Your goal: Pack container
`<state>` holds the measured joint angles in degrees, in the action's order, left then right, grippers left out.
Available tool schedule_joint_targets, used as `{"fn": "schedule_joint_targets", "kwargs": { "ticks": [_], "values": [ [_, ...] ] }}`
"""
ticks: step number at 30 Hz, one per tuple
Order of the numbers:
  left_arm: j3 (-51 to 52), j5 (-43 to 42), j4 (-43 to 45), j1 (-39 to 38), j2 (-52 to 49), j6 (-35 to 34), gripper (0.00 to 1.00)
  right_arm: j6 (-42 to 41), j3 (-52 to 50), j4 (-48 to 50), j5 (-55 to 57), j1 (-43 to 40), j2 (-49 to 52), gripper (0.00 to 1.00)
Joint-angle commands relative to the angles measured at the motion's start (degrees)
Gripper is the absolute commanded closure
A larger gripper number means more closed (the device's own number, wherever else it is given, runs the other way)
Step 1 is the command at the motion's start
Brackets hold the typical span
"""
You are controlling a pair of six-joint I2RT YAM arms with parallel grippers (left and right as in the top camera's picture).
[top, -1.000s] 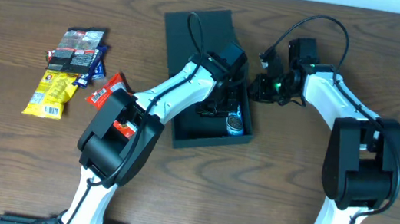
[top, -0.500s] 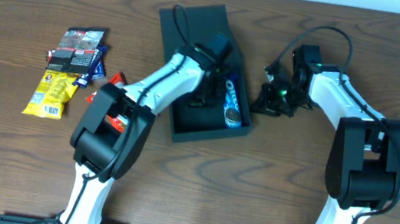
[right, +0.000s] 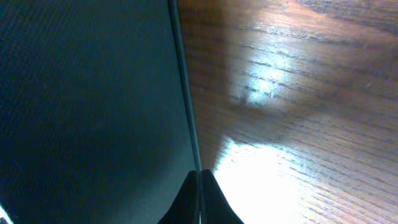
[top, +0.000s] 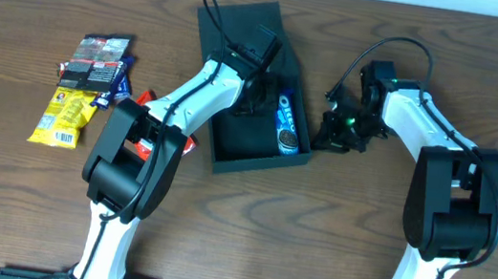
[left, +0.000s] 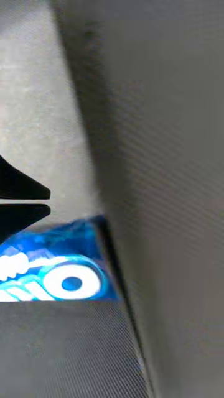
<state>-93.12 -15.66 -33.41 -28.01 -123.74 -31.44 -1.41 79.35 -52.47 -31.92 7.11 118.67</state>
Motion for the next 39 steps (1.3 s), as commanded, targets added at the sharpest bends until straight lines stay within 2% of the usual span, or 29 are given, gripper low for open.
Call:
{"fn": "schedule_joint_targets", "kwargs": {
  "ticks": [1, 23, 30, 32, 36, 39],
  "values": [
    [0.1, 1.1, 1.5, 0.0, -0.2, 0.2, 0.94, 1.0, 0.5, -0.1, -1.0, 1.2, -0.2, 0.98],
    [0.0, 0.5, 3.8, 0.1, -1.4, -0.9, 0.94, 1.1, 0.5, -2.6, -3.0, 4.9, -0.2, 0.99],
    [-5.6, 1.3, -1.0, 1.0, 1.2, 1.3, 0.94, 1.0, 0.5, -1.1, -2.8, 2.0, -0.2, 0.98],
    [-9.8, 4.8, -4.5, 1.3, 3.6, 3.1, 0.94, 1.0, 0.5, -0.4, -2.8, 0.4, -0.2, 0.99],
    [-12.7, 18.7, -11.5, 2.8, 9.5, 3.2, 0.94, 1.0, 0.7, 2.7, -2.8, -1.7, -0.2, 0.98],
    [-12.7, 22.1, -17.6, 7.3, 13.0, 1.9, 0.94, 1.0, 1.7, 5.9, -3.1, -2.8, -0.2, 0.98]
  ]
}}
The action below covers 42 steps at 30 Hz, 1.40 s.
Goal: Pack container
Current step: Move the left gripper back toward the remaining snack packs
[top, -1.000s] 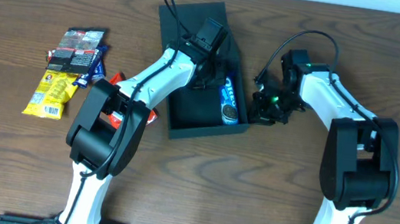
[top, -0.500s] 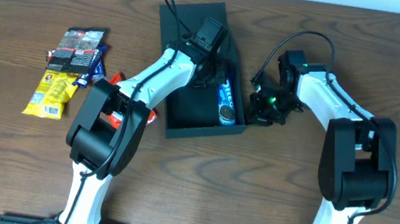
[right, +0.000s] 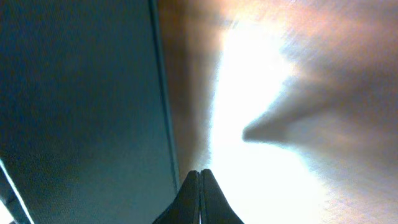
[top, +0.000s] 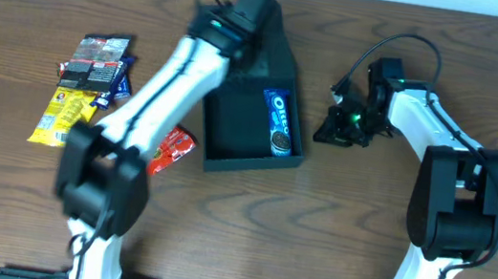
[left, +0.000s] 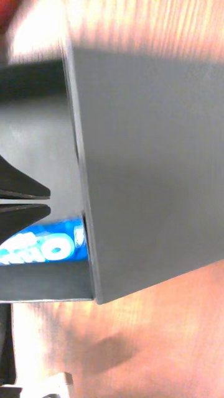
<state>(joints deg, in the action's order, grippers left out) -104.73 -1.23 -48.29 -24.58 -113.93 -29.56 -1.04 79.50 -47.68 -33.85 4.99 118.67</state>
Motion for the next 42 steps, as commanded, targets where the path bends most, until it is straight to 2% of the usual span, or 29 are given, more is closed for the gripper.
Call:
{"fn": "schedule_joint_targets", "kwargs": {
  "ticks": [1, 5, 10, 17, 26, 42],
  "values": [
    [-1.1, 7.6, -4.9, 6.0, 3.8, -1.0, 0.94, 0.7, 2.0, 2.1, -1.1, -0.9, -0.2, 0.98],
    [-0.2, 5.6, -10.2, 12.5, 3.7, -3.1, 0.94, 0.7, 4.1, 3.2, -1.1, -1.1, -0.2, 0.99],
    [6.0, 0.9, -9.1, 15.5, 1.9, -4.1, 0.94, 0.7, 6.1, 3.3, -1.2, -1.6, -0.2, 0.99],
    [17.4, -11.1, 3.6, 15.5, -1.3, -4.9, 0.94, 0.6, 7.0, 2.5, -3.1, -1.6, -0.2, 0.99],
    [18.1, -20.8, 11.9, 14.1, -7.0, -5.6, 0.95, 2.0, 7.0, -1.4, -3.0, 1.3, -0.2, 0.99],
    [16.8, -21.7, 14.6, 12.2, -7.9, -2.6, 0.94, 2.6, 6.9, -5.1, -1.9, 5.0, -0.2, 0.99]
  ]
}}
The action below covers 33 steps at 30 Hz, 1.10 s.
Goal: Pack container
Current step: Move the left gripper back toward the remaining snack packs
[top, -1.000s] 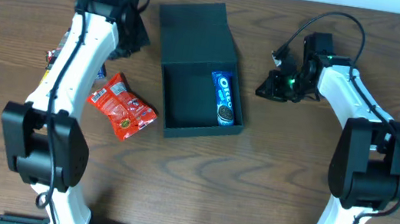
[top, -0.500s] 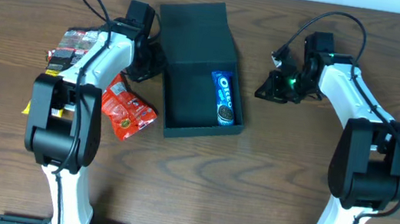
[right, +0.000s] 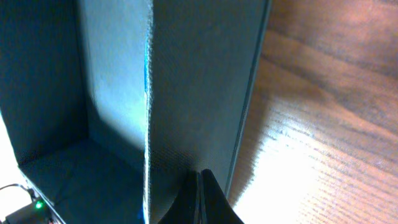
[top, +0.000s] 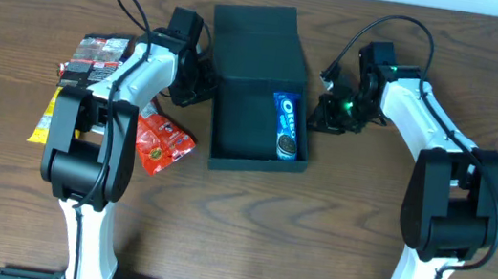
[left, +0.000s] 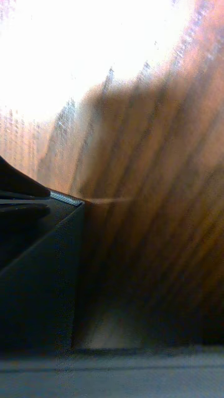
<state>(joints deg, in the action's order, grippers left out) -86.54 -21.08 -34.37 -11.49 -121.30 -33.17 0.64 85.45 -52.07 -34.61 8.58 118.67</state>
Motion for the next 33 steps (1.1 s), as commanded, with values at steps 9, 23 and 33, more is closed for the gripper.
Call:
{"fn": "schedule_joint_targets", "kwargs": {
  "ticks": [9, 23, 33],
  "values": [
    [-1.4, -1.9, 1.0, -1.4, -0.5, 1.0, 0.94, 1.2, 1.0, -3.0, 1.0, 2.2, -0.2, 0.99],
    [-1.6, -1.2, -0.9, -1.7, -0.3, 1.0, 0.94, 0.5, 1.0, -2.1, 3.1, 1.0, -0.2, 0.99],
    [-10.4, 23.6, -7.9, -1.4, 10.2, 7.8, 0.94, -1.5, 8.0, -2.1, 7.6, -3.5, -0.2, 0.99]
  ]
}}
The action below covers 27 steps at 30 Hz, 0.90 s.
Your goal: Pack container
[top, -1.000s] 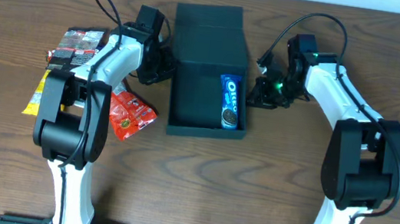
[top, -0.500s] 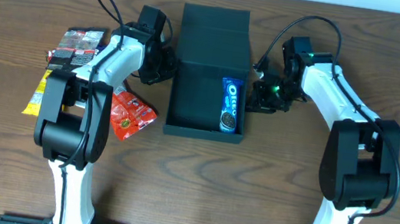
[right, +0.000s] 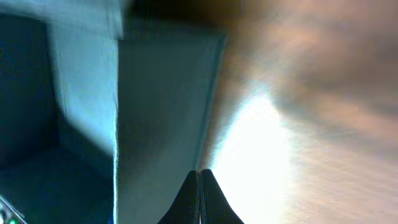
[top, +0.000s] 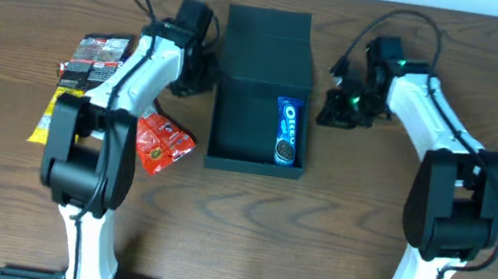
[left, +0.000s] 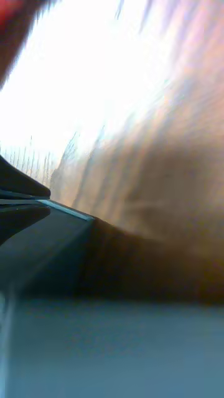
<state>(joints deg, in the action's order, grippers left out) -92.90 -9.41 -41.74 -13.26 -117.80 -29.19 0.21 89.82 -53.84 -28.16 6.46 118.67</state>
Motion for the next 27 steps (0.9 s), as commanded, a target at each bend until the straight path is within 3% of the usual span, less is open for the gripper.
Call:
{"fn": "schedule_joint_targets", "kwargs": {
  "ticks": [1, 3, 6, 12, 13, 15, 21, 27],
  "values": [
    [-4.8, 16.6, -1.2, 0.7, 8.2, 4.3, 0.94, -1.0, 5.1, -0.9, 1.2, -1.9, -0.2, 0.99],
    [-5.2, 22.4, -1.8, 2.3, 11.0, 5.5, 0.94, -1.0, 7.7, -1.6, 1.2, -2.6, -0.2, 0.99],
    [-5.2, 23.5, -3.3, 6.1, 12.9, 7.8, 0.94, -1.0, 10.3, -2.1, 1.2, -3.1, -0.2, 0.99],
    [-4.6, 32.7, -6.1, 9.1, 10.3, 12.9, 0.94, -1.0, 11.4, -1.8, 1.2, -3.1, -0.2, 0.99],
    [-4.6, 35.5, -6.1, 8.6, 9.3, 14.3, 0.91, -1.0, 11.4, -1.8, 1.2, -3.1, -0.2, 0.99],
    [-4.6, 39.1, -5.7, 8.0, 7.4, 15.8, 0.67, -1.0, 11.4, -1.7, 1.2, -3.1, -0.2, 0.99],
    [-4.6, 38.8, -5.2, 9.7, 1.4, 16.7, 0.58, -1.0, 11.4, -1.6, 1.2, -3.1, -0.2, 0.99],
    [-4.6, 34.9, -4.4, 10.1, 0.6, 27.8, 0.4, -1.0, 11.4, -0.7, 3.7, -3.1, -0.2, 0.99]
  ]
}}
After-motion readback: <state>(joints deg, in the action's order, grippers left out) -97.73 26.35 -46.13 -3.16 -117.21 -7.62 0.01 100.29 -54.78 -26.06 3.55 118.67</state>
